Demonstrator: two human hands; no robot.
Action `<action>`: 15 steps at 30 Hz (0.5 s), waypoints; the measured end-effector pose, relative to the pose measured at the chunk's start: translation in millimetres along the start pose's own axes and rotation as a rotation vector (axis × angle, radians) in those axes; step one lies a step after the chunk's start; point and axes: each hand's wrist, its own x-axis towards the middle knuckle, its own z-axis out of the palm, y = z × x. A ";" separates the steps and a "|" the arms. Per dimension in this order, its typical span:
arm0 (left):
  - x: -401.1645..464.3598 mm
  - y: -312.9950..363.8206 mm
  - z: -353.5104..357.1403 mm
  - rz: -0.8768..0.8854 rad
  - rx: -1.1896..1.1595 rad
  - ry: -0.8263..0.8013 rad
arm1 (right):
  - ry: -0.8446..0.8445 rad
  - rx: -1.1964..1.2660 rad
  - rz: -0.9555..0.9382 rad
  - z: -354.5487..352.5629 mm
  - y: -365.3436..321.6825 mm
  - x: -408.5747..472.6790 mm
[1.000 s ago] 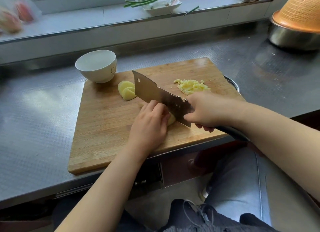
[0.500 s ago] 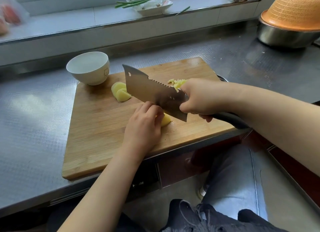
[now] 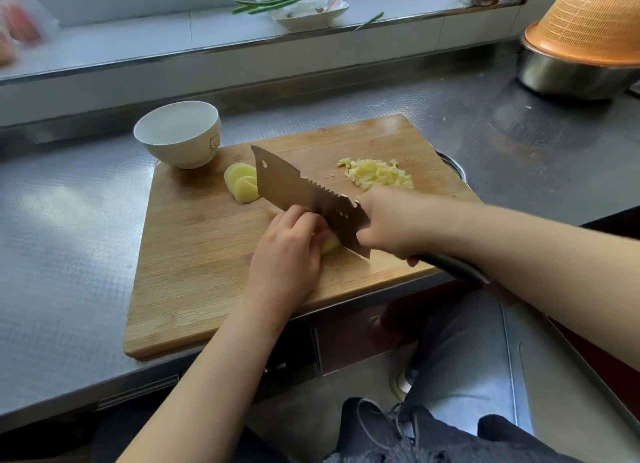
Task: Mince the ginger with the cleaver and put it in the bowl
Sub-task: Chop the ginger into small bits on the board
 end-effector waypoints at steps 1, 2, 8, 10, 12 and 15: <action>0.1 -0.2 -0.3 -0.002 -0.011 0.003 | 0.016 0.050 0.001 3.2 5.2 -1.1; 0.2 -0.6 -0.5 -0.001 -0.019 0.012 | 0.023 0.106 0.004 4.5 10.3 -1.4; -1.3 0.7 -2.0 0.058 0.003 0.021 | 0.034 0.196 -0.017 -4.4 19.1 -5.2; -0.8 2.1 -3.1 0.046 0.016 0.003 | 0.046 0.142 -0.035 -8.2 14.8 -7.9; -0.5 3.0 -3.3 0.032 0.020 -0.008 | 0.060 0.075 -0.048 -12.5 10.8 -9.8; -1.0 4.1 -3.8 0.016 0.027 -0.006 | 0.055 0.026 -0.059 -18.4 5.5 -11.6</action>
